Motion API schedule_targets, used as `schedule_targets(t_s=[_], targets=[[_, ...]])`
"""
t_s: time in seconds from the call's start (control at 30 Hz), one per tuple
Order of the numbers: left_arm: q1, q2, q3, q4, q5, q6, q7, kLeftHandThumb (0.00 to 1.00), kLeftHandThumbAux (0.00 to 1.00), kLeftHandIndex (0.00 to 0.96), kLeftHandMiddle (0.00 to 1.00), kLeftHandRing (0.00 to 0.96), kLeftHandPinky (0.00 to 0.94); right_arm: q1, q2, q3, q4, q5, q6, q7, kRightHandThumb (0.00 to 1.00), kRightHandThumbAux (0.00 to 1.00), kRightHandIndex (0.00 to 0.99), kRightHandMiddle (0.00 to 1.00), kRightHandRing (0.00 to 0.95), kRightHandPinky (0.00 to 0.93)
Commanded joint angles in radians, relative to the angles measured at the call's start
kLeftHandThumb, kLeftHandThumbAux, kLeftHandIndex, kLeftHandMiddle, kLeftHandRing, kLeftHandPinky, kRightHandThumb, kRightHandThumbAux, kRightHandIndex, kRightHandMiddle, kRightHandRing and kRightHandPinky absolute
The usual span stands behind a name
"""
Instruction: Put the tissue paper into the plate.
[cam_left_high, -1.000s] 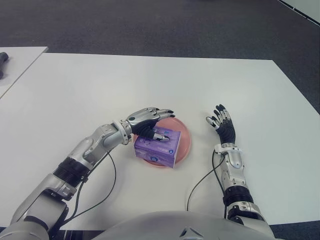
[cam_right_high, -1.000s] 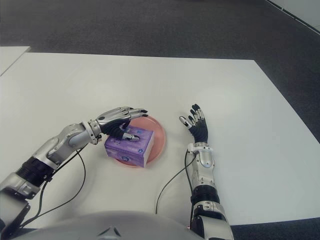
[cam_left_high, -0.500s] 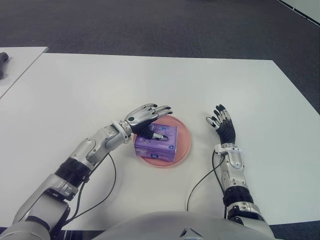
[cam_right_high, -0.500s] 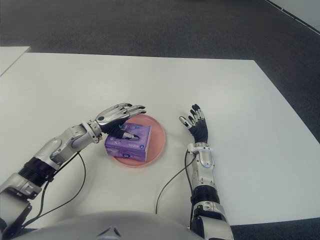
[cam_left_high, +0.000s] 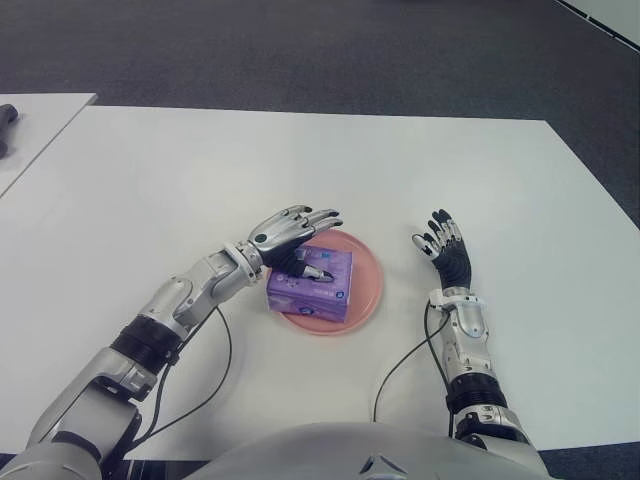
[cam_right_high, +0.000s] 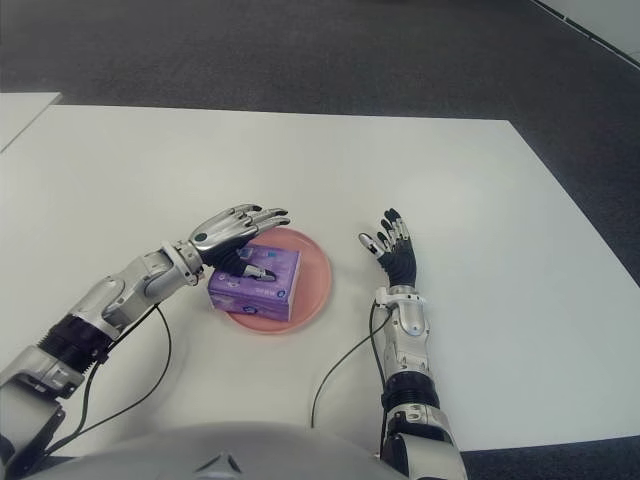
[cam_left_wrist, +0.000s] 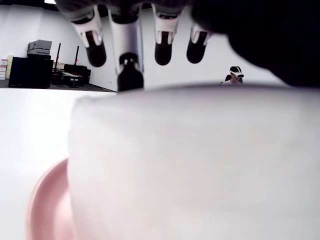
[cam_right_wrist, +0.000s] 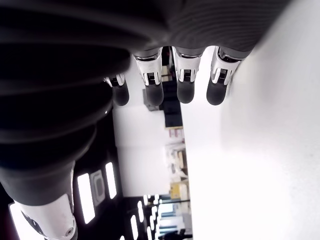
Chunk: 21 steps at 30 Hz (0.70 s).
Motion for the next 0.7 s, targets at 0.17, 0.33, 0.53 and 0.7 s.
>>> schedule_targets(t_s=[0.17,0.33,0.53,0.7], targets=[[0.001,0.007,-0.004,0.032,0.026,0.013,0.000,0.081,0.306,0.000,0.000,0.000,0.000,0.033,0.014,0.006,0.028,0.002,0.034,-0.005,0.129,0.741,0.000,0.011,0.010,0.050],[-0.003,0.007,-0.001,0.044,0.031,0.012,0.016,0.083,0.310,0.000,0.000,0.000,0.000,0.031,0.015,0.007,0.031,0.001,0.033,-0.007,0.129,0.741,0.000,0.011,0.010,0.050],[-0.013,0.005,0.007,0.061,0.025,0.004,0.057,0.097,0.309,0.000,0.000,0.000,0.000,0.031,0.017,0.008,0.032,0.000,0.032,-0.009,0.129,0.741,0.000,0.011,0.010,0.050],[-0.019,-0.021,0.040,0.079,-0.034,-0.028,0.113,0.112,0.301,0.000,0.000,0.000,0.000,0.029,0.017,0.008,0.034,0.000,0.032,-0.009,0.129,0.741,0.000,0.011,0.010,0.050]])
